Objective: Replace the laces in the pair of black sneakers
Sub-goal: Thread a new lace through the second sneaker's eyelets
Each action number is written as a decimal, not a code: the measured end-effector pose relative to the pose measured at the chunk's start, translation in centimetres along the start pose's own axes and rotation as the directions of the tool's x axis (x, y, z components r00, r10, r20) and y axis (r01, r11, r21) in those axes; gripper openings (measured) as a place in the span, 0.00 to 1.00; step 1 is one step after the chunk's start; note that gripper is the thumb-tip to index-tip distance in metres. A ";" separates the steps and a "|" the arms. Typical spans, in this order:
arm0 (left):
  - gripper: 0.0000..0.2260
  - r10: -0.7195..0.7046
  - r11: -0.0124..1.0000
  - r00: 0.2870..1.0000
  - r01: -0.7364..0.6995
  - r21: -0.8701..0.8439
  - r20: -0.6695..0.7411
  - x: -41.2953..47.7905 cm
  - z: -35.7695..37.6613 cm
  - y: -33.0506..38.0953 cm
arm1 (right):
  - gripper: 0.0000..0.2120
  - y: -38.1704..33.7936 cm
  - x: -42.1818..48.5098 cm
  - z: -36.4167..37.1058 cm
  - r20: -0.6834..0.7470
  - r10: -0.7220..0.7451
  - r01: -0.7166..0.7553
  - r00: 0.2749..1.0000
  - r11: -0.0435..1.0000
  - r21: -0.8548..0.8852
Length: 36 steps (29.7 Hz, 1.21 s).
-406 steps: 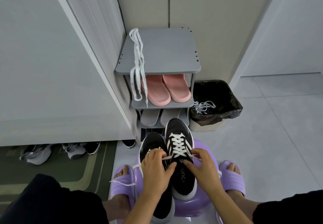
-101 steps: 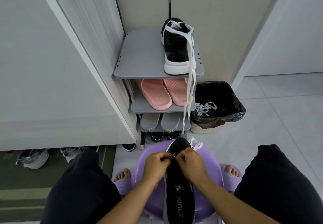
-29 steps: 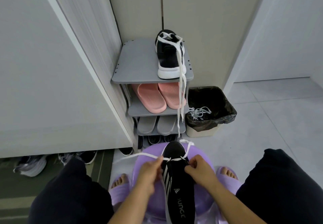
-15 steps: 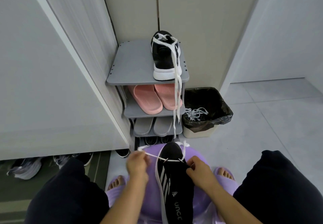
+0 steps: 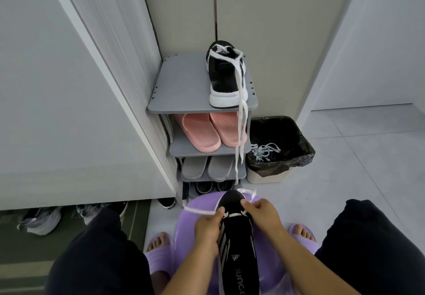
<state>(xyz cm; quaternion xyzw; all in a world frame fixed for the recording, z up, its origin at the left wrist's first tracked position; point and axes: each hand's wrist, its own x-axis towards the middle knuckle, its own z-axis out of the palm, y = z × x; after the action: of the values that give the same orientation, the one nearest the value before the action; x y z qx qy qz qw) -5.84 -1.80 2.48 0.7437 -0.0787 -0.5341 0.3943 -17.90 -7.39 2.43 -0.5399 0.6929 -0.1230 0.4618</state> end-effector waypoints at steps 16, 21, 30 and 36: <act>0.08 0.220 0.974 0.962 -0.225 -0.010 -0.164 0.7 1.1 -1.1 | 0.10 -0.5 0.2 -5.0 0.019 0.233 -0.148 0.972 0.548 0.823; 0.08 0.302 0.953 0.945 -0.300 0.035 -0.123 0.9 0.9 -1.4 | 0.40 2.0 -1.6 0.4 0.014 0.149 -0.150 0.989 0.977 0.154; 0.12 0.204 0.888 0.917 -0.321 -0.330 -0.344 3.7 -4.2 3.3 | 0.24 3.3 -2.1 0.9 0.032 0.107 -0.112 0.994 0.960 0.257; 0.13 0.276 0.929 0.944 -0.310 -0.201 -0.180 3.2 -4.8 3.4 | 0.20 3.5 -1.5 1.1 0.030 0.049 -0.054 0.998 0.972 0.229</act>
<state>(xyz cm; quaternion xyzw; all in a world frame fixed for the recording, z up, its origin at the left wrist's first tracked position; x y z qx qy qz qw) 0.66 -3.41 2.95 0.7112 -0.0981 -0.4178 0.5568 -19.31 -4.37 0.28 -0.4663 0.6822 -0.1836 0.5324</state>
